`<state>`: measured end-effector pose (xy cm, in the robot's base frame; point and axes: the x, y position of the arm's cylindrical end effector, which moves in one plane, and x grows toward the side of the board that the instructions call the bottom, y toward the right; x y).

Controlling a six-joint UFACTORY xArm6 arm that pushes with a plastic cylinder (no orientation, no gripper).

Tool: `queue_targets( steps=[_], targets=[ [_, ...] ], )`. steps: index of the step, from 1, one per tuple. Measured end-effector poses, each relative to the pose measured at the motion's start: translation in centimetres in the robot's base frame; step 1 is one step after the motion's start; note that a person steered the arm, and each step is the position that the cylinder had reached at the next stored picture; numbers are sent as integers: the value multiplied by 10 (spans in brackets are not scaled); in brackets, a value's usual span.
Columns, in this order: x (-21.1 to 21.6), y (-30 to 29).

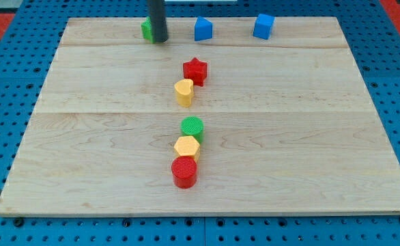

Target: Slide green circle to the top left

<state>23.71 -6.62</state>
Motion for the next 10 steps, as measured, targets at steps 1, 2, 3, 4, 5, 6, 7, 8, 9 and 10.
queue_targets(
  steps=[1,2,3,4,5,6,7,8,9,10],
  targets=[
    [33,25],
    [54,122],
    [95,212],
    [208,174],
    [262,114],
    [267,49],
    [246,18],
    [211,-30],
    [218,-60],
    [226,-81]
  ],
)
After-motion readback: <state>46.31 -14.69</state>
